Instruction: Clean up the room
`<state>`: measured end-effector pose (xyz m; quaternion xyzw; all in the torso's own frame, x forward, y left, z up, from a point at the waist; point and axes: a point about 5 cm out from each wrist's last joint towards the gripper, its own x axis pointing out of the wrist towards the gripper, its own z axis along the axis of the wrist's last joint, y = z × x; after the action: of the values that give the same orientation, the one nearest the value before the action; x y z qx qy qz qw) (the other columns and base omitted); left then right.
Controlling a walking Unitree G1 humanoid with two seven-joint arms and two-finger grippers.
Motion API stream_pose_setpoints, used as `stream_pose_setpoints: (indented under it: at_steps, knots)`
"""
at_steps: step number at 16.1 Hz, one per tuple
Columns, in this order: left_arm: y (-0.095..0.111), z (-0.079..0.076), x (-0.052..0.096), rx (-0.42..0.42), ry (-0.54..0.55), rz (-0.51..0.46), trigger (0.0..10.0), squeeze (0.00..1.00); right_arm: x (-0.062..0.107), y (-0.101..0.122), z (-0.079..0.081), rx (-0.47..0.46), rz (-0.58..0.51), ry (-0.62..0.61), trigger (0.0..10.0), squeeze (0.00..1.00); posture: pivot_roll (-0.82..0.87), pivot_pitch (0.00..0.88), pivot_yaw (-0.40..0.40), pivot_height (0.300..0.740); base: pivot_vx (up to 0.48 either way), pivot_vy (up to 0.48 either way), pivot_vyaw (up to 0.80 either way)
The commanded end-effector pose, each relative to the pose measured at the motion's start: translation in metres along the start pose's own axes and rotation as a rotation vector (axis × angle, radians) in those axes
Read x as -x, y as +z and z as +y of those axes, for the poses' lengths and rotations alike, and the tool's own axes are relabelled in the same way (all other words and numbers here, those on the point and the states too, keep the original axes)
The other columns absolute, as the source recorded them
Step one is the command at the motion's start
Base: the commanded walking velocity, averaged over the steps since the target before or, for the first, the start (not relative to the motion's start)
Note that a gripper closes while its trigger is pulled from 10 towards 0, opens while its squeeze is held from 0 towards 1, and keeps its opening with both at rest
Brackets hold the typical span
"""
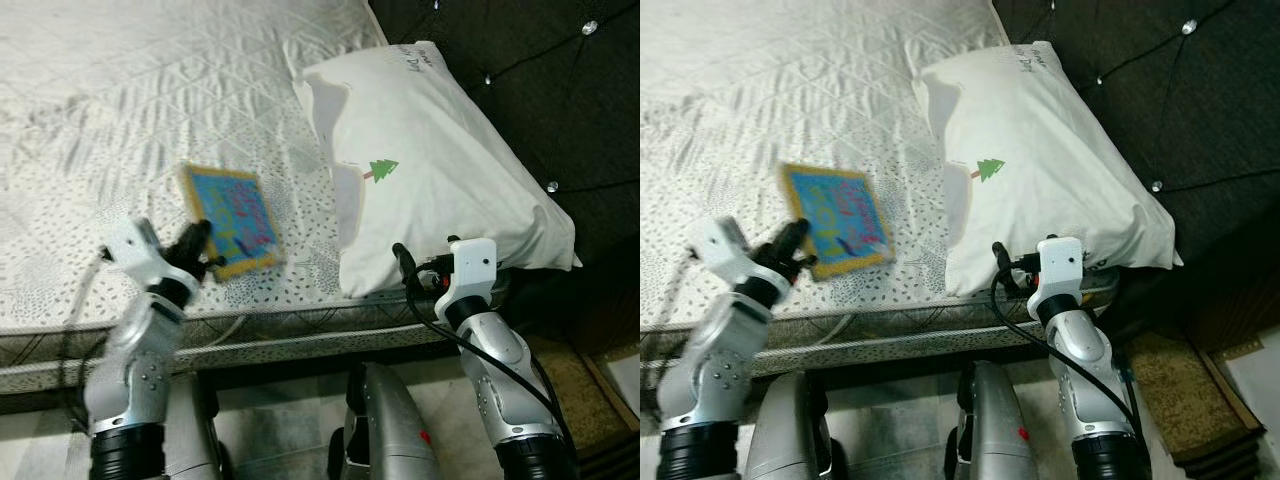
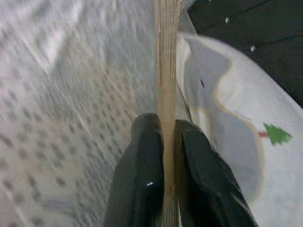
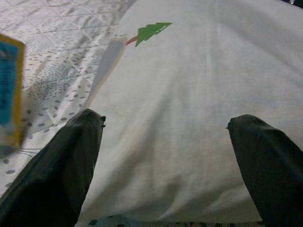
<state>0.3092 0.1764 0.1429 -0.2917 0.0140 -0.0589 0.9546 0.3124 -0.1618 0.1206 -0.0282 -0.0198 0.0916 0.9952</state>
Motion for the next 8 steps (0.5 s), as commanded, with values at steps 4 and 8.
stream_pose_setpoints:
  at_steps: [4,8]
  knots:
    - [-0.022,-0.037,0.0,0.227,-0.151,0.143,10.0,0.0,0.005,-0.001,-0.012,0.025,0.008,-0.022,10.0,0.0,-0.12,0.204,-0.114,0.56,0.0,0.0,0.0]
    - [-0.026,-0.046,-0.001,0.396,-0.224,0.223,10.0,0.0,0.005,0.001,-0.016,0.046,0.005,-0.021,10.0,0.0,-0.14,0.204,-0.123,0.56,0.0,0.0,0.0]
